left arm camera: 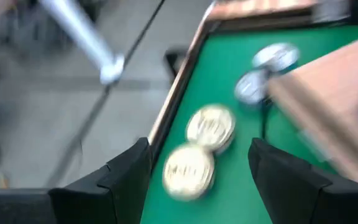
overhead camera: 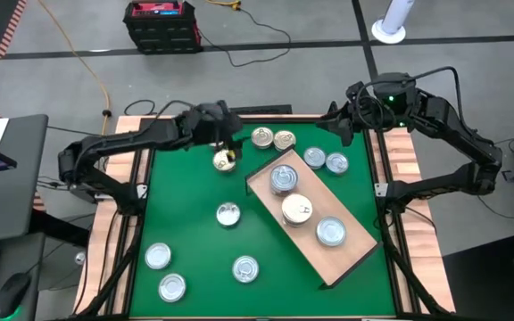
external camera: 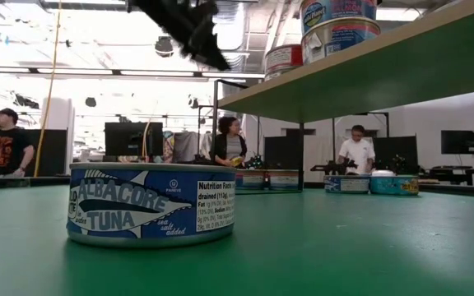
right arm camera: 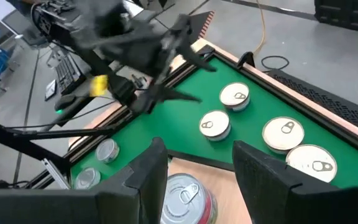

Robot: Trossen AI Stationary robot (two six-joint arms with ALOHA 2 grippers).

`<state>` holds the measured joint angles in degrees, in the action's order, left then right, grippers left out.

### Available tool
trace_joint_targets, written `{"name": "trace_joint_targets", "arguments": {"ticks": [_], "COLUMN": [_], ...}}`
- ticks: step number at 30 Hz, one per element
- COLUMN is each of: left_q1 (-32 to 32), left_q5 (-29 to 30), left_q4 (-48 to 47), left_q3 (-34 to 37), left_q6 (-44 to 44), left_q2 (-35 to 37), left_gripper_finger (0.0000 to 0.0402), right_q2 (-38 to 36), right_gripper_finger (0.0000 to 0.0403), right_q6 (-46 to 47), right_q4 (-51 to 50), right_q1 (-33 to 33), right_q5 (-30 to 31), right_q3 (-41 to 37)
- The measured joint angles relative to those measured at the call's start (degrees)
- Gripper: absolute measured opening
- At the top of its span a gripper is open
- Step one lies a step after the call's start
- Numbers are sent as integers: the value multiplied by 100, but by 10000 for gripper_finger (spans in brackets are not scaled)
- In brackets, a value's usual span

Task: Stack canned seafood by type on shelf
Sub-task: Stack the blue and pink tuna can on top of the other blue and pink tuna cans on the shelf

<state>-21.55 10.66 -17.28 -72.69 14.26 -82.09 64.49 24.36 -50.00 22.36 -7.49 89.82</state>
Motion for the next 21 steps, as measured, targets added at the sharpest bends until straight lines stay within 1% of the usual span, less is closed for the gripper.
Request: {"name": "trace_joint_targets", "arguments": {"ticks": [5, 10, 12, 15, 18, 21], "left_q1": [-888, -1749, -2049, -2373, -2615, -2763], "left_q5": [-596, -1034, -1237, -1495, -1569, -1524], "left_q4": [-974, -1894, -2148, -2283, -2296, -2238], "left_q3": [0, 2, 9, 9, 9, 7], "left_q6": [-1110, -2283, -2434, -2591, -2771, -2859], "left_q2": [-409, -960, -1151, -1326, -1385, -1369], "left_gripper_finger": [256, 256, 256, 256, 249, 230], "right_q2": [0, 50, 76, 113, 144, 157], "right_gripper_finger": [204, 204, 204, 204, 204, 204], "right_q6": [15, 8, -20, -46, -59, -83], "right_q4": [-15, -34, -29, -42, -58, -51], "right_q1": [25, 25, 25, 23, 21, 21], "right_q5": [-2, -4, -5, -7, -8, -10], "right_q3": [0, 0, 0, 0, 0, 0]}}
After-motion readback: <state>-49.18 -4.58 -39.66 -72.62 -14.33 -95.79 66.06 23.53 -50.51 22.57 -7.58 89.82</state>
